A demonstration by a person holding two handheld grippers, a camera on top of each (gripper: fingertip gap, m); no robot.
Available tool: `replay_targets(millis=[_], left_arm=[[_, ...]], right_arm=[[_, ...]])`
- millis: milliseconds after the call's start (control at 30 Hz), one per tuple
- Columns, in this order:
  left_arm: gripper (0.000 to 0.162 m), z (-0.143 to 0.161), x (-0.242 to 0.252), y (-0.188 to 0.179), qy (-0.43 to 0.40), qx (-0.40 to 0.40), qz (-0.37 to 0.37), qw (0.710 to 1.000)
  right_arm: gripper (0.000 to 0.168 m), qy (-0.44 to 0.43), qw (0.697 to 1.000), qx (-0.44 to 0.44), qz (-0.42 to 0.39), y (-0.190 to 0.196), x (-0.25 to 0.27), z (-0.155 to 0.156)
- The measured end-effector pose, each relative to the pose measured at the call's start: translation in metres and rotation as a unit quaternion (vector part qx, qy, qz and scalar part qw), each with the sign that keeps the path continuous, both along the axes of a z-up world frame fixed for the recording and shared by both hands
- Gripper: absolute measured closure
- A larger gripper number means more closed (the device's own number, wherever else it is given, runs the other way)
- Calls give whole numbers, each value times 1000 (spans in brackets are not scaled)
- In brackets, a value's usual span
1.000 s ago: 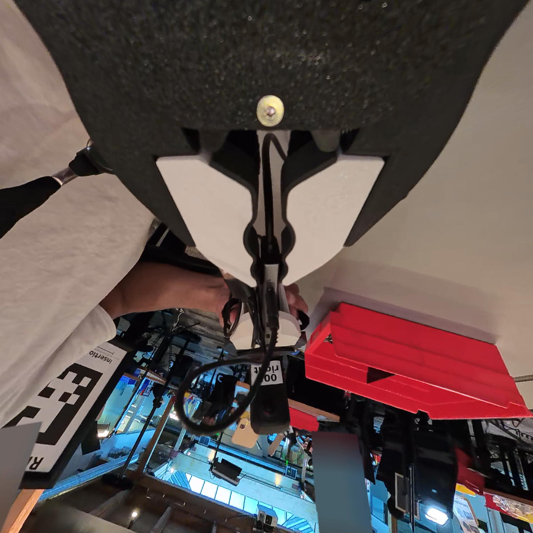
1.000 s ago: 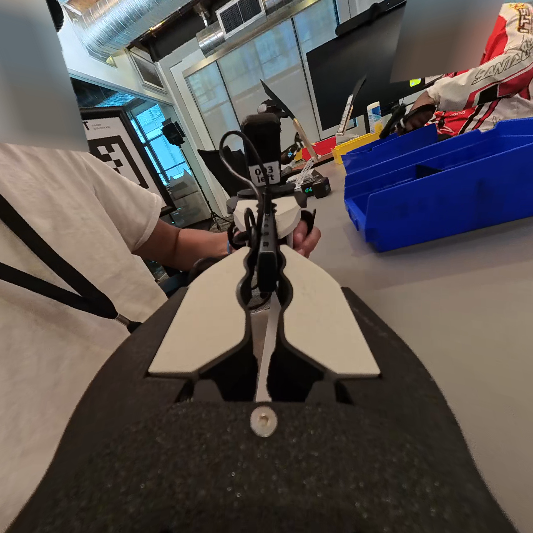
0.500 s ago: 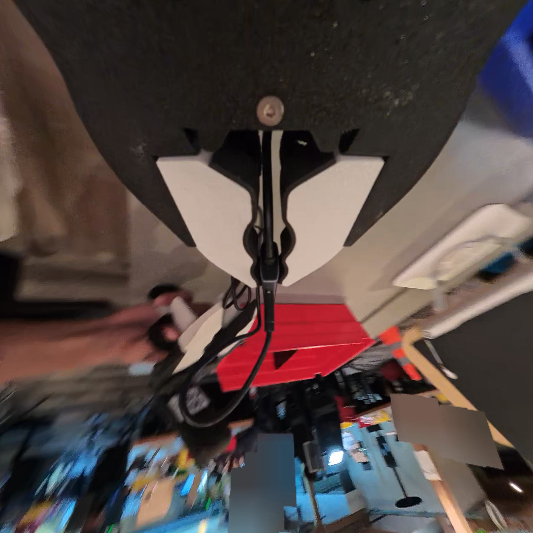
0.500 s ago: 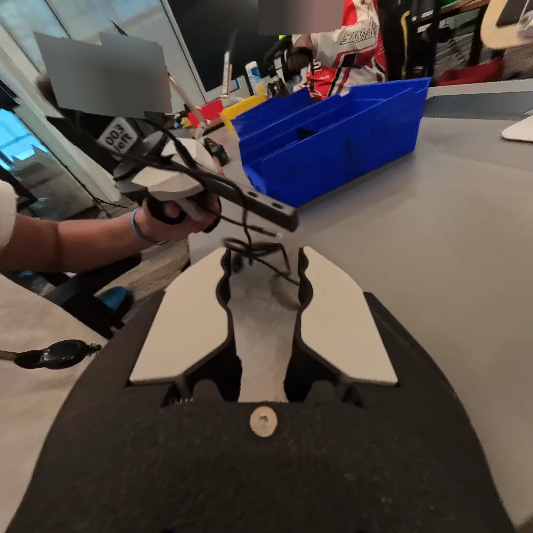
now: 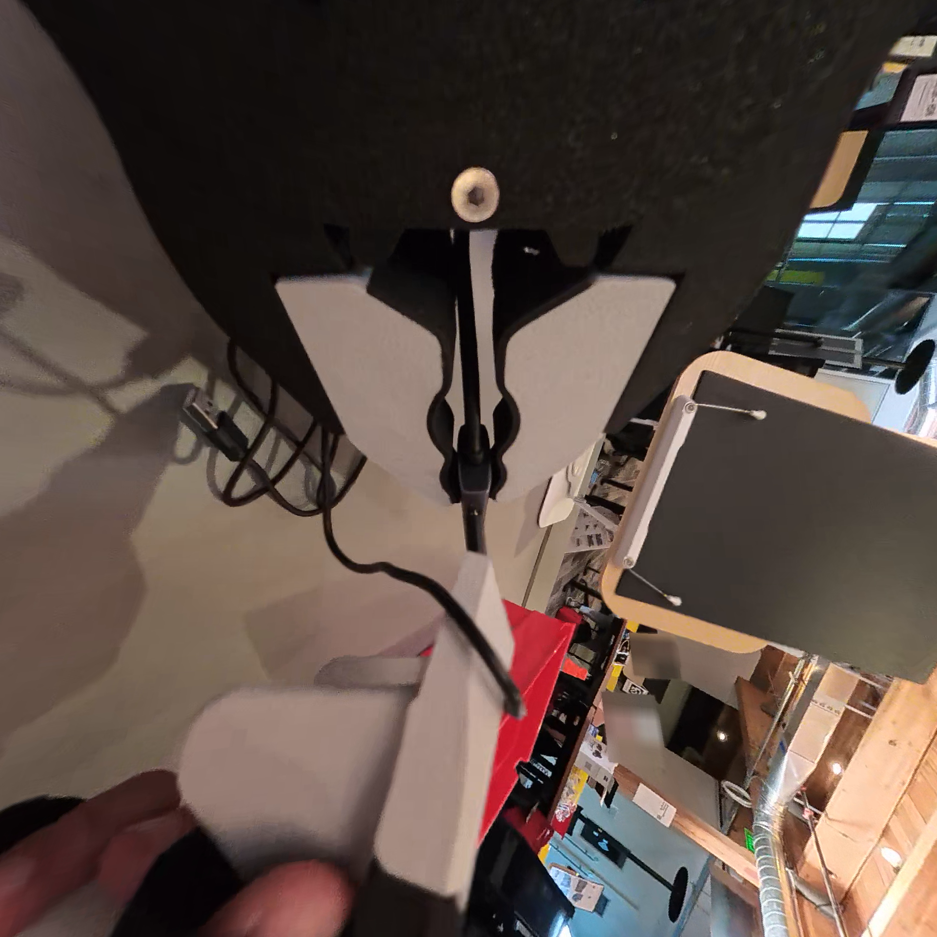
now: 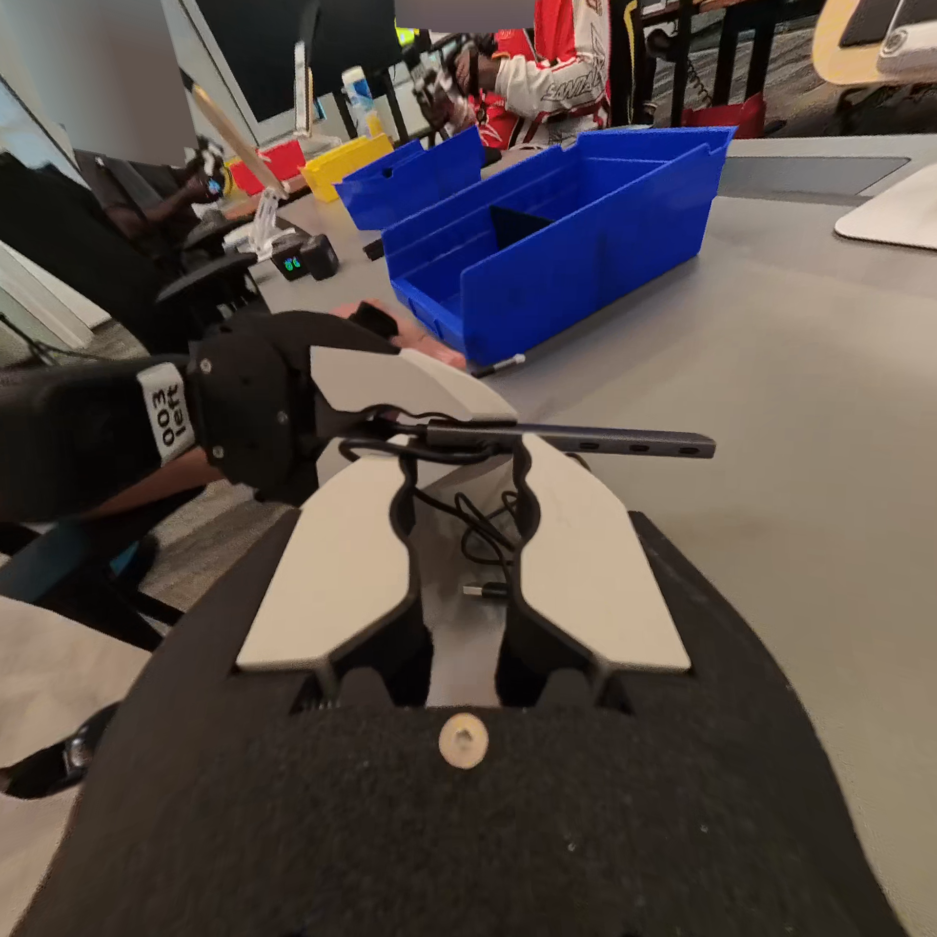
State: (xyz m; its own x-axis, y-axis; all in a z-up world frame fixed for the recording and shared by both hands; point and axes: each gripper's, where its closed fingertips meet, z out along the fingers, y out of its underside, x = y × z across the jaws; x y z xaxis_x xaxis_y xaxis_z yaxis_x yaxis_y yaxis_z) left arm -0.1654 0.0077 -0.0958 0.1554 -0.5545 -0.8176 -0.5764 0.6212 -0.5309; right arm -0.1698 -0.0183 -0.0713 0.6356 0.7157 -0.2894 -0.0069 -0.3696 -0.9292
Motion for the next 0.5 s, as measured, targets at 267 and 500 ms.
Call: replay_targets(millis=[267, 500], left_arm=[[152, 1, 7, -7, 6, 9, 2, 1000], [152, -3, 8, -6, 11, 11, 6, 1000]], right_arm=[[158, -11, 1000, -20, -7, 2, 1, -15], [157, -22, 999, -16, -18, 3, 2, -17]])
